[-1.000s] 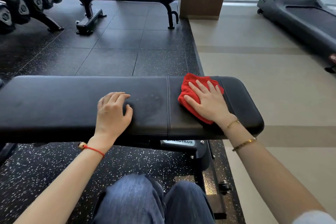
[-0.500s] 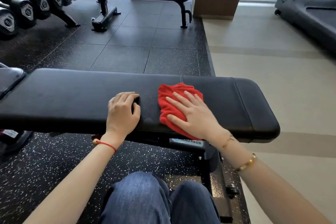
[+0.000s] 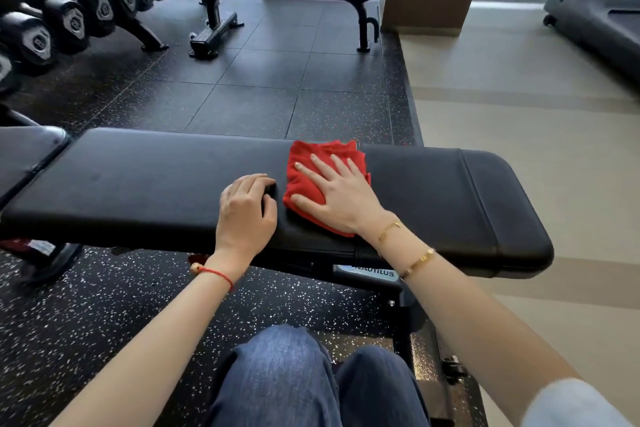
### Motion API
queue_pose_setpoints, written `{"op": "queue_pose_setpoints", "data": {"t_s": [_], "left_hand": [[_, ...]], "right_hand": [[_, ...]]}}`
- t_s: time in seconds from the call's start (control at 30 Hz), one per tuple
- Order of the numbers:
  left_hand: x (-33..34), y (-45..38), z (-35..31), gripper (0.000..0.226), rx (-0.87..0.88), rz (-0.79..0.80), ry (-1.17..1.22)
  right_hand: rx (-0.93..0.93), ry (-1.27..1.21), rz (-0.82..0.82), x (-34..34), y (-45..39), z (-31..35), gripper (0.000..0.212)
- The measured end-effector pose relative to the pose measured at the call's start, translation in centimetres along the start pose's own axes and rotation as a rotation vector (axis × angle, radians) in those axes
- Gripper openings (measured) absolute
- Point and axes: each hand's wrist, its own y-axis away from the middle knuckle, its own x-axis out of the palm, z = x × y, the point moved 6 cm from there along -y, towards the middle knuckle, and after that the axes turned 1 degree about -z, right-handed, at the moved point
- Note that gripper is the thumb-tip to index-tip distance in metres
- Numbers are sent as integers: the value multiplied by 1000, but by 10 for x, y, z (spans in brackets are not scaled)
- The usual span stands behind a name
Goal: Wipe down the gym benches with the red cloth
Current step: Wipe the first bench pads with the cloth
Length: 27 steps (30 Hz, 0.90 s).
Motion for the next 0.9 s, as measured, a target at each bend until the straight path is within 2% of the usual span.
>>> {"op": "queue_pose_setpoints", "data": {"t_s": [0.13, 0.27, 0.4, 0.53, 0.73, 0.8, 0.9], "left_hand": [[-6, -3, 7, 27, -11, -24, 18], [-14, -10, 26, 26, 1, -23, -125], [-14, -11, 34, 25, -32, -26, -135], [-15, -11, 34, 30, -65, -57, -77], [-15, -10, 38, 33, -64, -69, -52], [-14, -10, 39, 33, -66, -60, -47], [-14, -8, 38, 33, -53, -55, -55]], "right_hand": [[-37, 27, -20, -3, 33, -25, 78], [88, 27, -25, -4, 16, -46, 72], [222, 13, -35, 0, -32, -40, 67], [123, -9, -1, 8, -55, 3, 72], [-88, -36, -10, 9, -4, 17, 76], [-89, 6, -25, 7, 14, 3, 76], [17, 56, -53, -4, 22, -34, 75]]}}
